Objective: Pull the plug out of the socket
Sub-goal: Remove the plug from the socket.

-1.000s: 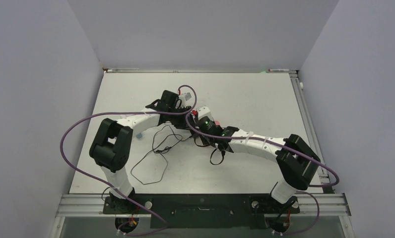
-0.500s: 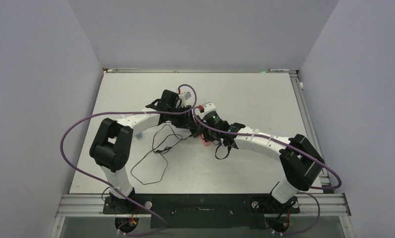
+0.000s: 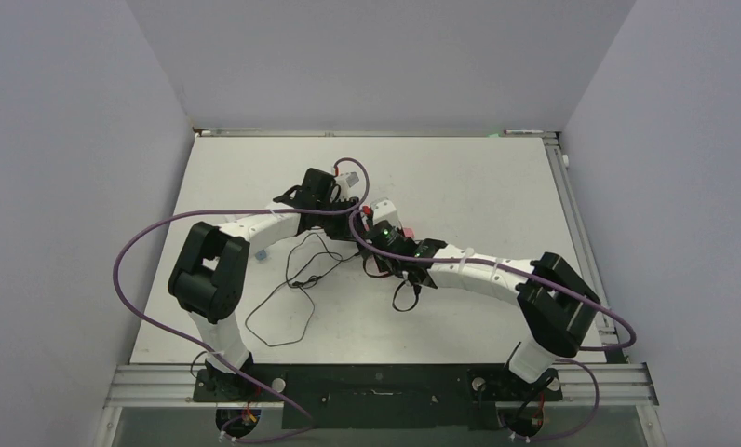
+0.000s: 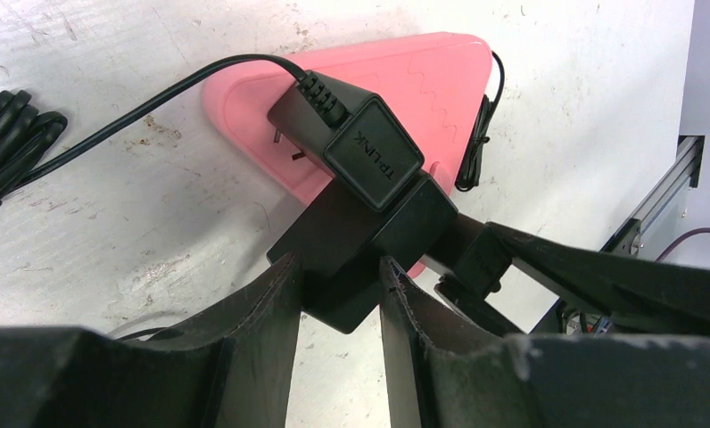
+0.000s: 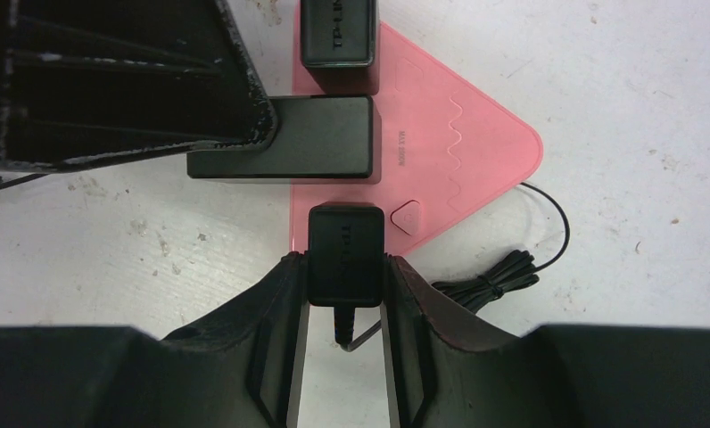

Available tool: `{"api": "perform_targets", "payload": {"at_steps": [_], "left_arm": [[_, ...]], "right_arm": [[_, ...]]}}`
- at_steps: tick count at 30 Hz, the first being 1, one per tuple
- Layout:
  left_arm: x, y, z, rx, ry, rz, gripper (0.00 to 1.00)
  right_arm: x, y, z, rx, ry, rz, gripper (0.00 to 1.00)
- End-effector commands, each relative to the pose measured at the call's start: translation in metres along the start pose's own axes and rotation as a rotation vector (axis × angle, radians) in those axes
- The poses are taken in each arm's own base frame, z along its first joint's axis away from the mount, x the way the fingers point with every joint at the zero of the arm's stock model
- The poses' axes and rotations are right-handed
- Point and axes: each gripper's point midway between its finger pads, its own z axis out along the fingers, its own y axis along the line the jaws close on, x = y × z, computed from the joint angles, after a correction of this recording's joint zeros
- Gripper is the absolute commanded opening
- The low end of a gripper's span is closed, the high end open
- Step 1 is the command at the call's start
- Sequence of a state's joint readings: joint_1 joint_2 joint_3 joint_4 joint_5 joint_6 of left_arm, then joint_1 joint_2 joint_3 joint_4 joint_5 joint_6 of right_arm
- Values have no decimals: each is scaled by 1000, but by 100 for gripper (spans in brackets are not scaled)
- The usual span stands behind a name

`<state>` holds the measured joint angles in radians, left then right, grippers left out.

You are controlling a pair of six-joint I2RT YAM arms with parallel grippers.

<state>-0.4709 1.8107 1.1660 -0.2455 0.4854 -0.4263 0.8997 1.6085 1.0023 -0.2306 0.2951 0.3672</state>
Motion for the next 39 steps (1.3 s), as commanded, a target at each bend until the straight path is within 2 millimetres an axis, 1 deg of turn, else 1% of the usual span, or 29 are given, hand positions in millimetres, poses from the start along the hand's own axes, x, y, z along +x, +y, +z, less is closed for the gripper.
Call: {"api": "perform_targets", "payload": {"at_steps": [1, 9, 15, 28, 33, 39], "left_arm": [[29, 23, 10, -99, 94, -8, 32], [28, 23, 10, -99, 92, -6, 32], [29, 24, 11, -100, 96, -9, 31], [29, 24, 11, -102, 96, -9, 31], [29, 24, 11, -103, 97, -8, 31], [30, 25, 11, -103, 100, -9, 31]], "right_arm": [[-30, 24, -11, 34, -102, 10, 5], [-27, 23, -10, 123, -96, -55, 5], [-28, 21, -13, 180, -107, -96, 5], [-28, 32, -16, 268, -116, -214, 5], [-28, 37, -15, 257, -114, -218, 5], [-32, 42, -16, 195, -121, -183, 5]]}}
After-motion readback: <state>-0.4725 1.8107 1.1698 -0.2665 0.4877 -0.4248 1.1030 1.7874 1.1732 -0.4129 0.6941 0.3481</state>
